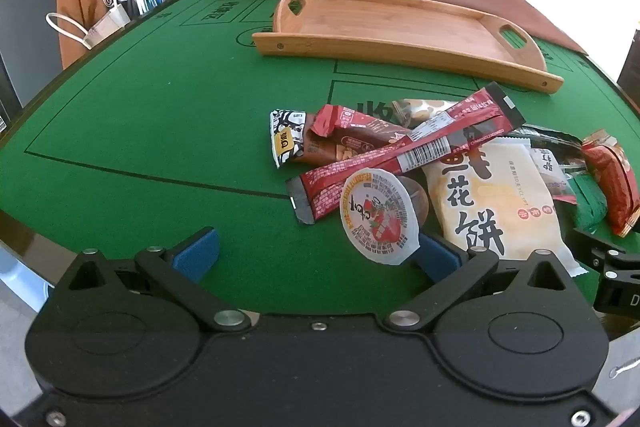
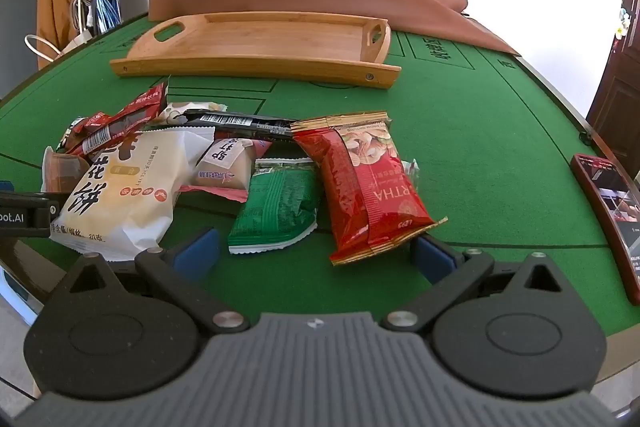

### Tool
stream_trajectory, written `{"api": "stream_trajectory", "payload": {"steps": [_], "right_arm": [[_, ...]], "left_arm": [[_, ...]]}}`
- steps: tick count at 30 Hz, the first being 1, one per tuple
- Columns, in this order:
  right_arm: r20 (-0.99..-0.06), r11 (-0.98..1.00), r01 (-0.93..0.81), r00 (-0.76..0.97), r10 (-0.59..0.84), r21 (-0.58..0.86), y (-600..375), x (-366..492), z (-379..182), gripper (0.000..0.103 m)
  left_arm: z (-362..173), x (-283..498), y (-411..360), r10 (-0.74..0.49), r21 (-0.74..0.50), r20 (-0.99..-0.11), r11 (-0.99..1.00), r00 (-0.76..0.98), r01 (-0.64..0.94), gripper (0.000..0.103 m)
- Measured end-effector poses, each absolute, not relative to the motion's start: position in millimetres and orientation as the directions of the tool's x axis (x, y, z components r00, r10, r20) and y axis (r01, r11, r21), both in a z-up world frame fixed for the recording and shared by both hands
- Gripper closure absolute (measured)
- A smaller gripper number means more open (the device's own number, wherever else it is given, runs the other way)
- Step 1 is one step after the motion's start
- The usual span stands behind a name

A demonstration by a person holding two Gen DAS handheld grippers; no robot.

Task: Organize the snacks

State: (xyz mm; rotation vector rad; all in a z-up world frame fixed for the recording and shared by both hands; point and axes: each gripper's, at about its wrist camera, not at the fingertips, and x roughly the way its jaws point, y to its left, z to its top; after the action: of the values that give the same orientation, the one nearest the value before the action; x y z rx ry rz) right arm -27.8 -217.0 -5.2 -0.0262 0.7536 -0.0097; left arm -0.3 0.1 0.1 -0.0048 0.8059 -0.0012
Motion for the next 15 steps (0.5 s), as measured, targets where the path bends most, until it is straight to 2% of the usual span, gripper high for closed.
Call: {"api": "stream_trajectory", "payload": {"steps": [15], "right_arm": [[-0.681,1.0,0.0,0.732,-0.019,-0.028,-217.0,-28.5,-4.9,0.0]], "left_arm": [[-0.6,-1.1,-1.1,0.0,-0.004,-0.723,1.0,0.691,-0.004,0.0]]}}
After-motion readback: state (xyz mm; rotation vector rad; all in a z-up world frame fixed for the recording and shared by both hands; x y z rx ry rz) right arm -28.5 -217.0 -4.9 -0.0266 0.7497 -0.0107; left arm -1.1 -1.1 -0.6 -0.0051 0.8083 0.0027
